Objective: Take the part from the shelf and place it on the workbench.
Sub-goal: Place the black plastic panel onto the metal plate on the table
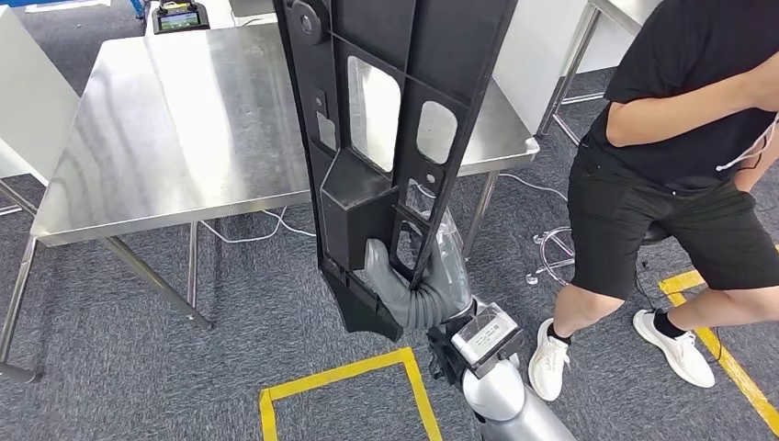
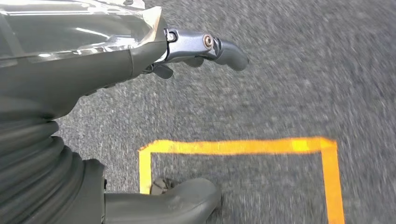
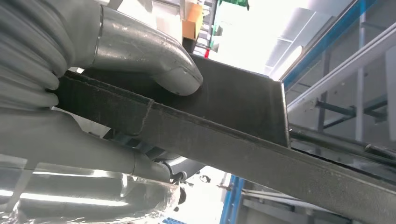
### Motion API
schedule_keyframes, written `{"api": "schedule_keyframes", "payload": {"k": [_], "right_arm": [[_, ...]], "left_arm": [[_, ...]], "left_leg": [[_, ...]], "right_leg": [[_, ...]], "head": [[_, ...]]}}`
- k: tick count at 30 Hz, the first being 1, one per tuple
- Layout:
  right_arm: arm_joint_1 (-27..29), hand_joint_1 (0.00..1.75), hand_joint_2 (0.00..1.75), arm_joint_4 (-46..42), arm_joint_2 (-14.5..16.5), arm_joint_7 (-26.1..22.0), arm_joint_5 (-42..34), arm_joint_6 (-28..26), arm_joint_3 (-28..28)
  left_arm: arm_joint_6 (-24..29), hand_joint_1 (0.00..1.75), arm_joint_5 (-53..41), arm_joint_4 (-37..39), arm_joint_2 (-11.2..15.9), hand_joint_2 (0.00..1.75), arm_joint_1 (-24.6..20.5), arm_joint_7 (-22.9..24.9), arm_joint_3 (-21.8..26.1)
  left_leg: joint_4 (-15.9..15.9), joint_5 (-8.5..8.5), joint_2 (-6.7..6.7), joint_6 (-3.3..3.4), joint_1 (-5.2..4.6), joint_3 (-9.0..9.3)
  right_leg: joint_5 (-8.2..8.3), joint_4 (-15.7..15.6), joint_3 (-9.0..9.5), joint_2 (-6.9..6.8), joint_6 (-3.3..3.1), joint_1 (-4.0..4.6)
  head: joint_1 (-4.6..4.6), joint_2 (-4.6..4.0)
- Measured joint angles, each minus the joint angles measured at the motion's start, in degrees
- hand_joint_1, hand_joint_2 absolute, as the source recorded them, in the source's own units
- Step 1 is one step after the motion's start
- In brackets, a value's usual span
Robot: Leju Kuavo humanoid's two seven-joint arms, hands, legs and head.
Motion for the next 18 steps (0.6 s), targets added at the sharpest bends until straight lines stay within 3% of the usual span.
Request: {"api": "schedule_keyframes", "payload": {"k": [2, 3, 4, 6, 7, 8, 9, 11, 12, 14, 17, 18], "right_arm": [[-0.11, 1.75, 1.75, -0.02, 0.08, -0.01, 0.03, 0.01, 0.01], [-0.23, 1.75, 1.75, -0.04, 0.11, -0.02, 0.05, 0.01, 0.02], [-0.31, 1.75, 1.75, -0.04, 0.12, -0.02, 0.07, 0.01, 0.03], [-0.33, 1.75, 1.75, 0.05, 0.02, -0.02, 0.05, 0.01, 0.05], [-0.27, 1.75, 1.75, 0.11, -0.04, -0.01, 0.05, 0.01, 0.05], [-0.2, 1.75, 1.75, 0.18, -0.1, 0.01, 0.04, 0.01, 0.05], [-0.17, 1.75, 1.75, 0.21, -0.13, 0.01, 0.04, 0.01, 0.05], [-0.18, 1.75, 1.75, 0.24, -0.15, 0.01, 0.03, 0.01, 0.05], [-0.21, 1.75, 1.75, 0.26, -0.15, 0.0, 0.03, 0.01, 0.06], [-0.22, 1.75, 1.75, 0.31, -0.15, 0.01, 0.03, 0.01, 0.08], [-0.27, 1.75, 1.75, 0.31, -0.09, 0.01, 0.03, 0.01, 0.09], [-0.31, 1.75, 1.75, 0.3, -0.05, 0.0, 0.02, 0.01, 0.09]], "left_arm": [[0.03, 0.0, 0.0, -0.03, -0.04, 1.75, 0.14, -0.06, 0.21], [0.03, 0.0, 0.0, -0.05, -0.08, 1.75, 0.16, -0.1, 0.31], [0.03, 0.0, 0.0, -0.07, -0.12, 1.75, 0.15, -0.14, 0.36], [0.01, 0.0, 0.0, -0.07, -0.16, 1.75, 0.06, -0.16, 0.44], [-0.02, 0.0, -0.01, -0.07, -0.21, 1.75, 0.06, -0.16, 0.44], [-0.04, 0.0, -0.02, -0.07, -0.26, 1.75, 0.09, -0.16, 0.45], [-0.06, 0.0, -0.03, -0.07, -0.31, 1.75, 0.11, -0.16, 0.45], [-0.11, 0.0, -0.06, -0.07, -0.34, 1.75, 0.14, -0.16, 0.45], [-0.13, 0.0, -0.07, -0.07, -0.33, 1.75, 0.13, -0.15, 0.46], [-0.14, 0.0, -0.07, -0.07, -0.27, 1.75, 0.1, -0.15, 0.47], [-0.14, 0.0, -0.08, -0.08, -0.28, 1.75, 0.05, -0.16, 0.46], [-0.14, 0.0, -0.1, -0.08, -0.3, 1.75, 0.02, -0.16, 0.46]], "left_leg": [[-1.12, -0.09, -0.02, 0.3, 0.22, 1.02], [-1.78, -0.12, -0.01, 0.5, 0.38, 1.73], [-2.27, -0.21, 0.02, 0.71, 0.53, 2.36], [-2.48, -0.66, 0.0, 1.02, 0.48, 2.91], [-2.46, -0.95, -0.04, 1.05, 0.47, 3.15], [-2.44, -1.26, -0.11, 0.97, 0.47, 3.48], [-2.43, -1.6, -0.21, 0.8, 0.53, 3.94], [-2.34, -2.46, -0.38, 0.22, 0.56, 4.92], [-2.18, -2.97, -0.43, -0.16, 0.46, 5.19], [-1.96, -3.74, -0.41, -0.87, 0.2, 5.34], [-1.54, -4.57, -0.24, -1.72, 0.59, 5.49], [-0.08, -5.4, -0.16, -1.96, 0.72, 4.89]], "right_leg": [[-0.6, 0.46, -0.05, -0.14, 0.54, 0.1], [-1.3, 2.11, -0.75, -0.19, 0.63, 0.16], [-2.32, 5.08, -2.32, -0.23, 0.6, 0.11], [-4.58, 13.3, -7.44, -0.24, 0.56, -0.11], [-4.98, 16.24, -9.71, -0.24, 0.82, -0.23], [-4.38, 17.07, -10.92, -0.25, 1.31, -0.4], [-2.67, 15.28, -10.74, -0.29, 1.97, -0.6], [2.15, 7.07, -7.82, -0.58, 3.2, -1.11], [3.85, 3.48, -6.33, -0.68, 3.28, -1.2], [4.86, 0.45, -5.05, -0.73, 2.47, -1.16], [4.39, 0.37, -4.61, -0.42, 0.88, -1.18], [4.22, 0.29, -4.3, -0.38, 0.42, -1.25]], "head": [[0.03, 0.0], [0.07, 0.0], [0.13, 0.01], [0.18, 0.0], [0.18, 0.01], [0.18, 0.0], [0.19, 0.0], [0.24, -0.01], [0.25, 0.0], [0.23, 0.01], [0.12, 0.02], [0.12, 0.02]]}}
